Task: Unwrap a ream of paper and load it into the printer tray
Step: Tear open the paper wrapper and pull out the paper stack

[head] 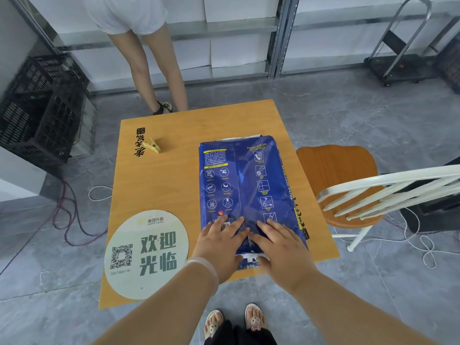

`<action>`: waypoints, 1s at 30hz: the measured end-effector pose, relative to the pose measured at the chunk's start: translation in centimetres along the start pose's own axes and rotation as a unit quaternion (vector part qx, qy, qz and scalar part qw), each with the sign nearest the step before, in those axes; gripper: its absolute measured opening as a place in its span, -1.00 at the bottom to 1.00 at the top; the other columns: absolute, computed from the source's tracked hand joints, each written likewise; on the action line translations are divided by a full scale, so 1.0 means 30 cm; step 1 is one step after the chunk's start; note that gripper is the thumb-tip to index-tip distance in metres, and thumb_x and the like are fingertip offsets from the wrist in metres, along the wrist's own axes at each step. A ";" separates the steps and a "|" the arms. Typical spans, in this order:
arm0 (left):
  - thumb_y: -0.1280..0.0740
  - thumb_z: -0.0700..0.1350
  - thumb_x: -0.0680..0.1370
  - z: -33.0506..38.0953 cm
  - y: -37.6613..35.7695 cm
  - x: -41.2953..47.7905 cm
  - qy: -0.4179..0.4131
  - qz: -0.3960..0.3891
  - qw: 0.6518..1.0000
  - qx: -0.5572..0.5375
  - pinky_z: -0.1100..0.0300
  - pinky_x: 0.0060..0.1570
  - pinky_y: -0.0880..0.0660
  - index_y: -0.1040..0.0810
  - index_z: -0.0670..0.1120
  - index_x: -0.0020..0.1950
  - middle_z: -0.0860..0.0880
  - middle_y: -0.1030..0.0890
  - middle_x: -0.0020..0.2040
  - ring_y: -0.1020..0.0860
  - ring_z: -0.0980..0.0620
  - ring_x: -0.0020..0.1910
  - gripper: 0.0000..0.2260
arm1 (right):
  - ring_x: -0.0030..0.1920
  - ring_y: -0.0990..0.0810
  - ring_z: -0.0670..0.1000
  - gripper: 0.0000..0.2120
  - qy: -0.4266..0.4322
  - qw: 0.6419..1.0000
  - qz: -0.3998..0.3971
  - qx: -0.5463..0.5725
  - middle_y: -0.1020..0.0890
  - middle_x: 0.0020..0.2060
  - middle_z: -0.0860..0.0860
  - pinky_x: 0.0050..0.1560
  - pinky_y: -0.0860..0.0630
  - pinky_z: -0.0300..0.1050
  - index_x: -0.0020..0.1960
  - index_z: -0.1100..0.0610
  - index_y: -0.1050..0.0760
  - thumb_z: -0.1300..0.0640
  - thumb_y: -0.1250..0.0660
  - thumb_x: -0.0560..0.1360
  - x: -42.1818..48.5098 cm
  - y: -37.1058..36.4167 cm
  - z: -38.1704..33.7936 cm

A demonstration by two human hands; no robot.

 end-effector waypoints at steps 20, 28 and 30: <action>-0.13 0.11 0.58 0.002 0.010 0.015 0.017 0.016 1.000 -0.002 -0.06 0.46 -0.09 -0.14 0.20 0.50 0.18 -0.08 0.56 -0.02 -0.05 0.55 -0.51 | -0.17 -0.58 0.05 -0.94 -0.010 0.994 0.084 0.071 -0.63 -0.27 -0.07 -0.18 -0.57 -0.01 -0.24 0.02 -0.66 0.05 -0.47 0.37 0.107 -0.001 0.023; -0.13 0.10 0.59 0.009 0.014 0.011 0.019 0.010 1.000 -0.002 -0.06 0.46 -0.10 -0.12 0.19 0.51 0.18 -0.06 0.57 0.00 -0.05 0.55 -0.52 | -0.11 -0.59 0.01 -0.88 0.078 0.990 0.094 0.071 -0.61 -0.20 -0.10 -0.13 -0.58 -0.08 -0.09 -0.03 -0.66 0.07 -0.44 0.38 0.036 -0.014 0.035; -0.11 0.09 0.60 0.011 0.011 0.009 0.017 0.007 1.000 -0.004 -0.06 0.48 -0.06 -0.10 0.19 0.52 0.17 -0.04 0.57 0.03 -0.05 0.56 -0.52 | 0.04 -0.59 0.00 -0.68 0.079 0.992 0.085 0.052 -0.63 -0.05 -0.10 -0.01 -0.59 -0.08 0.05 -0.03 -0.64 0.03 -0.50 0.30 -0.005 -0.029 0.037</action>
Point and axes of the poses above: each hand's wrist, its own x-axis towards the middle knuckle, its own y-axis out of the back of the hand, z = x × y, the point moved 1 cm from there along x, towards the middle knuckle
